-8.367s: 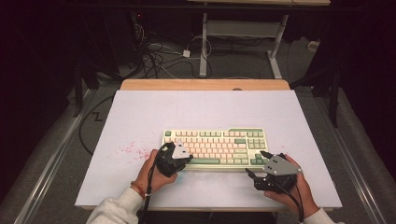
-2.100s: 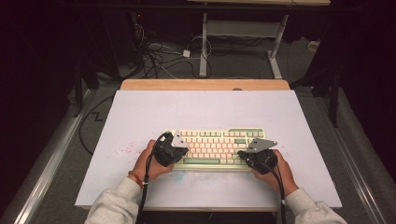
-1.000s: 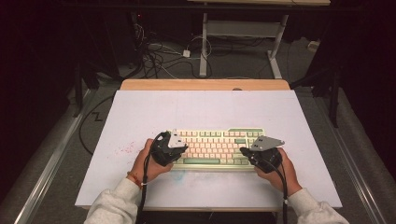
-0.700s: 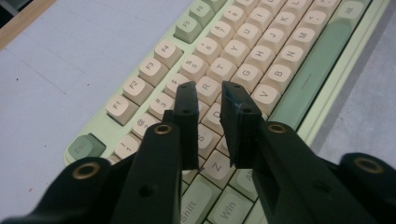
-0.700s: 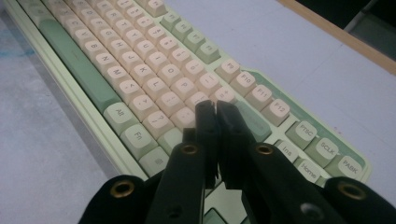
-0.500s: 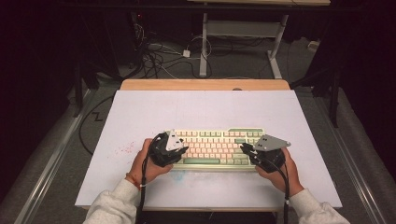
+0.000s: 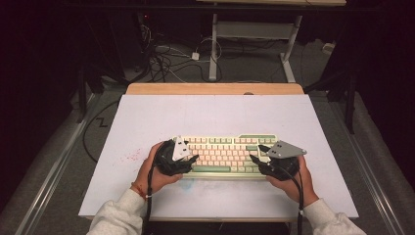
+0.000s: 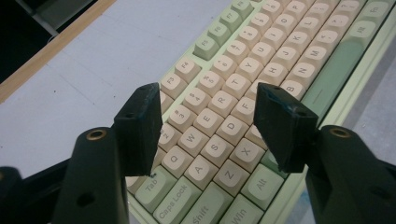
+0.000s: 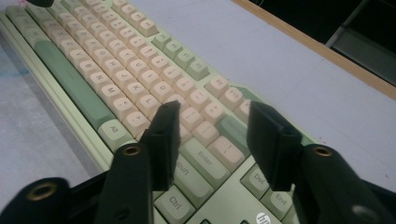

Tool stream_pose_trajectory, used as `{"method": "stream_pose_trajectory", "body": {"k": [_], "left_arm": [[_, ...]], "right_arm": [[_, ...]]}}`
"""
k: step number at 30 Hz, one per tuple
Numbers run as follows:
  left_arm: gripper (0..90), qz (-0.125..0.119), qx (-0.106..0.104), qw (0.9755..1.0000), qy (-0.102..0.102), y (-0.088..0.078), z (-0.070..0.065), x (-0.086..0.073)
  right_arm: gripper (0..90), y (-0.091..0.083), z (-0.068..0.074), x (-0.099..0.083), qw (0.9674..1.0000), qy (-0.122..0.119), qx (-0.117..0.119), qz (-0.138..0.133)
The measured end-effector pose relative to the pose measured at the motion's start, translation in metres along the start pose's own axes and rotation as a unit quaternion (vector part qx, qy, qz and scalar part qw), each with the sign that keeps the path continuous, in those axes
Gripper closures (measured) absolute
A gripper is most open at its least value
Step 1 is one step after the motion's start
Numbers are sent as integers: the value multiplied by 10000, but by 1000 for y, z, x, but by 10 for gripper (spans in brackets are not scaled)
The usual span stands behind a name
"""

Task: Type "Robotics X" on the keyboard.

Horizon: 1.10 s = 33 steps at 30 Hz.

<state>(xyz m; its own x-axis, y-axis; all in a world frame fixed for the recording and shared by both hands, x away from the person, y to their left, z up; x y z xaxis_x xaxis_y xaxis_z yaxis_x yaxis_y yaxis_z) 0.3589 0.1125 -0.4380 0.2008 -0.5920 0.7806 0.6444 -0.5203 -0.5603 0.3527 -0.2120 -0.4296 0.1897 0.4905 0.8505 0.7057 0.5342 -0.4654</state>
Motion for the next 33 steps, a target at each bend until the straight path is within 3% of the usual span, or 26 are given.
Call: {"method": "stream_pose_trajectory", "body": {"k": [9,15,23,33], "left_arm": [[248,-60,-27,10000,-7,-1,-3,0],[187,-72,-33,10000,32,0,-6,1],[175,-74,112,9997,206,-1,-11,3],[174,-181,127,9995,230,-5,-13,2]], "right_arm": [[295,1,3,1,9998,-5,-153,-81],[222,2,4,1,9996,23,-260,-70],[195,3,6,1,9994,-35,-351,-58],[185,1,8,6,9993,-96,-356,-113]]}}
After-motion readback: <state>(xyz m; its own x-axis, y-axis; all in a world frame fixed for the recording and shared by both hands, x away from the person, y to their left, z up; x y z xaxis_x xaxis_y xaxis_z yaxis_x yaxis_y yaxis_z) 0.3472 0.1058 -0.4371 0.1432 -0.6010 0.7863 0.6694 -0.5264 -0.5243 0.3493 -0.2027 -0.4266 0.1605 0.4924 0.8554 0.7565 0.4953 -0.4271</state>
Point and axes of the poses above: each handheld gripper's, and its own axes: y roughly forward along the jaws, x roughly out of its top, z roughly to its left, the point moved 1 cm from there along y, roughly forward along the jaws, and after that the axes turned 5 degrees about -z, right-handed, at the moved point
